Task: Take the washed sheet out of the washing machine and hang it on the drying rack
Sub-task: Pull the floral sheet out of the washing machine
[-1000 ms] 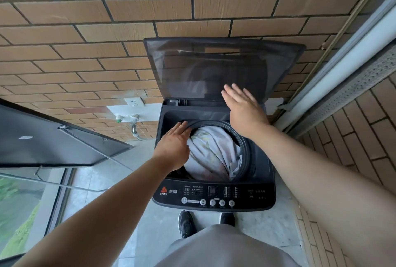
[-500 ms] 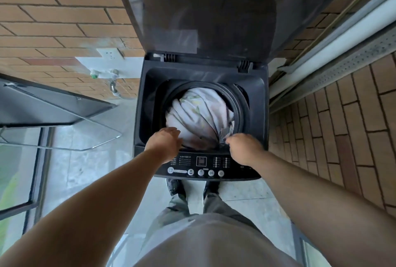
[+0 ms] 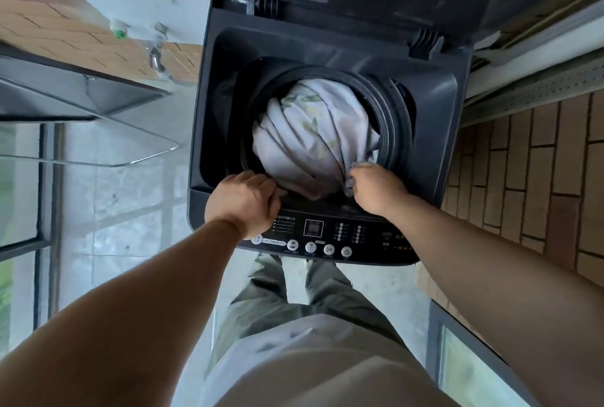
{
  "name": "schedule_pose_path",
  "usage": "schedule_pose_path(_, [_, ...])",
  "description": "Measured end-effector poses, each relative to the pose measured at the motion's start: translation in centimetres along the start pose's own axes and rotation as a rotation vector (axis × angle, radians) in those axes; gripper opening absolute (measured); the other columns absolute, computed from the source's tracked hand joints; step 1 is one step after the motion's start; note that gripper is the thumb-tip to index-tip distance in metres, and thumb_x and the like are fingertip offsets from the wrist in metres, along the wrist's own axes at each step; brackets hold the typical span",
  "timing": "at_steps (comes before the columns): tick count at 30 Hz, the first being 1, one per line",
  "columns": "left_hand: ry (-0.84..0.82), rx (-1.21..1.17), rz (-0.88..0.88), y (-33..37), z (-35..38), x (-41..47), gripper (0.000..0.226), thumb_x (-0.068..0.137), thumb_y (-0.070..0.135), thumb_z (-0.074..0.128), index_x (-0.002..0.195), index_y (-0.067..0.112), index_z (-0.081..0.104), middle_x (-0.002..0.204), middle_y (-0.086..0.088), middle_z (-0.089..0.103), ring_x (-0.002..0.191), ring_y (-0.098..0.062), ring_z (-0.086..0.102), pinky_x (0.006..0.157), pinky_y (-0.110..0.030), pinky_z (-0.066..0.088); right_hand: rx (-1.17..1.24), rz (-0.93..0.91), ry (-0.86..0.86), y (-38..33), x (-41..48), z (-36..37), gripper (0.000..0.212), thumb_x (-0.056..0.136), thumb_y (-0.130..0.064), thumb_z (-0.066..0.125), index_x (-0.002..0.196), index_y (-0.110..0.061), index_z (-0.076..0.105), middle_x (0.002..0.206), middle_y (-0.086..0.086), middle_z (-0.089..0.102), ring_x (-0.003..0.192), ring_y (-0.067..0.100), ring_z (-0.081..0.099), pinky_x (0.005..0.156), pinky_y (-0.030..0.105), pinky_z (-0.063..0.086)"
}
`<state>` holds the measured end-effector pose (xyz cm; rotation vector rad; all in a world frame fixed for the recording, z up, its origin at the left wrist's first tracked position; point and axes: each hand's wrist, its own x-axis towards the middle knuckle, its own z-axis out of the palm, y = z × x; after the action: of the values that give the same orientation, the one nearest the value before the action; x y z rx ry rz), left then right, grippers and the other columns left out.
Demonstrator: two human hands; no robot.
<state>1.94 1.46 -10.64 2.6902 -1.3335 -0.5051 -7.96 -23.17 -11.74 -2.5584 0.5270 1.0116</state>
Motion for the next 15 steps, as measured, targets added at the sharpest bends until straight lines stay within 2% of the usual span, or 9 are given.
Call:
schedule_pose_path(2, [0.034,0.010,0.001,-0.1,0.2,0.0,0.036,0.090,0.034,0.040,0.068,0.018,0.064,0.070,0.000,0.065,0.066,-0.028,0.060,0.060,-0.032,0.045,-0.031,0.006,-0.026,0.0,1.7,0.3,0.023,0.087,-0.007,0.057,0.106,-0.014,0.067,0.117,0.003,0.060,0.105,0.031,0.061,0.086,0.038,0.053])
schedule_pose_path(4, [0.053,0.002,0.005,-0.1,0.4,0.2,0.033,0.089,0.032,0.043,0.067,0.018,0.063,0.068,-0.001,0.063,0.064,-0.028,0.059,0.059,-0.032,0.044,-0.094,0.027,-0.069,-0.2,3.0,0.2,0.019,0.083,-0.008,0.063,0.102,-0.012,0.064,0.113,0.005,0.060,0.100,0.034,0.062,0.075,0.033,0.049])
schedule_pose_path(6, [0.079,-0.004,0.005,-0.2,0.6,0.1,0.029,0.088,0.030,0.046,0.066,0.018,0.061,0.066,-0.001,0.062,0.063,-0.027,0.058,0.058,-0.032,0.044,-0.152,0.055,-0.140,-0.5,4.1,0.0,0.025,0.080,-0.011,0.069,0.104,-0.010,0.063,0.111,0.008,0.063,0.097,0.033,0.064,0.071,0.030,0.045])
schedule_pose_path(11, [0.106,-0.011,-0.001,-0.2,0.7,0.1,0.028,0.088,0.029,0.048,0.065,0.018,0.060,0.066,-0.001,0.062,0.063,-0.027,0.057,0.059,-0.032,0.042,-0.309,0.090,-0.286,-0.9,6.1,-0.5,0.042,0.074,-0.024,0.080,0.112,-0.011,0.068,0.123,0.005,0.060,0.112,0.030,0.060,0.088,0.035,0.043])
schedule_pose_path(15, [0.127,-0.010,-0.002,-0.2,0.7,0.1,0.027,0.087,0.029,0.048,0.065,0.018,0.059,0.066,-0.001,0.062,0.063,-0.028,0.057,0.059,-0.032,0.042,-0.370,0.064,-0.291,-1.0,7.0,-0.7,0.038,0.072,-0.031,0.079,0.107,-0.018,0.070,0.122,0.003,0.065,0.114,0.028,0.060,0.084,0.035,0.038])
